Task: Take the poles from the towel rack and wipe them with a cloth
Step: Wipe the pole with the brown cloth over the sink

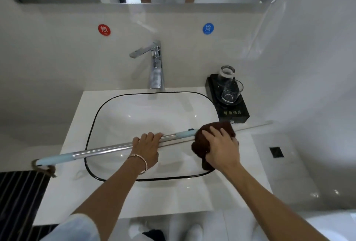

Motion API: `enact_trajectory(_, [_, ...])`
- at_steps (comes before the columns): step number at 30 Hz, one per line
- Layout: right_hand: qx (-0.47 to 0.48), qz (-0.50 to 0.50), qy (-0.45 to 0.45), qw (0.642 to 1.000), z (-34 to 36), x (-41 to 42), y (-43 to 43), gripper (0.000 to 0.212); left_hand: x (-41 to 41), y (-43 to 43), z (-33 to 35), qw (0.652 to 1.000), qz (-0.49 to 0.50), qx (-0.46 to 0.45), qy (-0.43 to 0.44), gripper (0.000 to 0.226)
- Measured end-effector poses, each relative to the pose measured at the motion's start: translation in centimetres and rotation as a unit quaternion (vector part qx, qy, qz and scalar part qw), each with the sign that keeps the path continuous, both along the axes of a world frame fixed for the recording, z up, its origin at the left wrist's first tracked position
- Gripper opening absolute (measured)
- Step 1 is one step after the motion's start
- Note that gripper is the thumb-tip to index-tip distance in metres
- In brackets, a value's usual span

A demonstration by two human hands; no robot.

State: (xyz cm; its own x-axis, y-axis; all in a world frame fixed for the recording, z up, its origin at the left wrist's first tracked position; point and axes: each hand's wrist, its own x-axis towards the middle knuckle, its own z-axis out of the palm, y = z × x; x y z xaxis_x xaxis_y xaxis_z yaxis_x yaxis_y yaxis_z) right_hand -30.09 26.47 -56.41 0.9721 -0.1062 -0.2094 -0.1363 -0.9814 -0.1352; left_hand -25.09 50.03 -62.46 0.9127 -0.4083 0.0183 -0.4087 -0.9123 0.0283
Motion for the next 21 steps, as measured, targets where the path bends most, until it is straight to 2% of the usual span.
enact_trajectory(3, [-0.001,-0.053,-0.005,0.999,0.5,0.3,-0.4,0.068,-0.1,0.0,0.1,1.000,-0.010,-0.004,-0.009,0.084])
enact_trajectory(7, [0.044,0.072,-0.017,0.996,-1.0,-0.7,5.3,0.072,-0.3,-0.2,0.1,1.000,-0.003,0.006,-0.007,0.087])
enact_trajectory(10, [0.050,0.146,-0.019,0.988,-1.4,-0.9,5.0,0.071,-0.2,0.1,0.3,1.000,0.001,0.012,0.001,0.092])
enact_trajectory(12, [0.025,0.118,-0.022,0.992,-0.8,-0.1,1.8,0.068,-0.3,0.2,0.3,1.000,0.000,0.009,0.002,0.092])
enact_trajectory(14, [0.015,0.037,-0.014,0.999,-0.1,0.8,-2.4,0.066,-0.4,0.1,0.3,1.000,-0.004,0.009,-0.007,0.091])
enact_trajectory(17, [0.050,-0.067,-0.013,0.996,0.8,1.7,-5.6,0.056,-0.6,-0.1,0.3,1.000,-0.010,0.011,-0.021,0.089])
enact_trajectory(19, [0.037,-0.051,-0.021,0.998,0.7,1.9,-3.7,0.048,-0.6,-0.2,0.1,0.999,-0.014,0.013,-0.030,0.087])
enact_trajectory(21, [0.065,-0.013,-0.016,0.998,0.2,1.7,-0.5,0.052,-0.6,-0.2,-0.3,0.999,-0.014,0.022,-0.036,0.086])
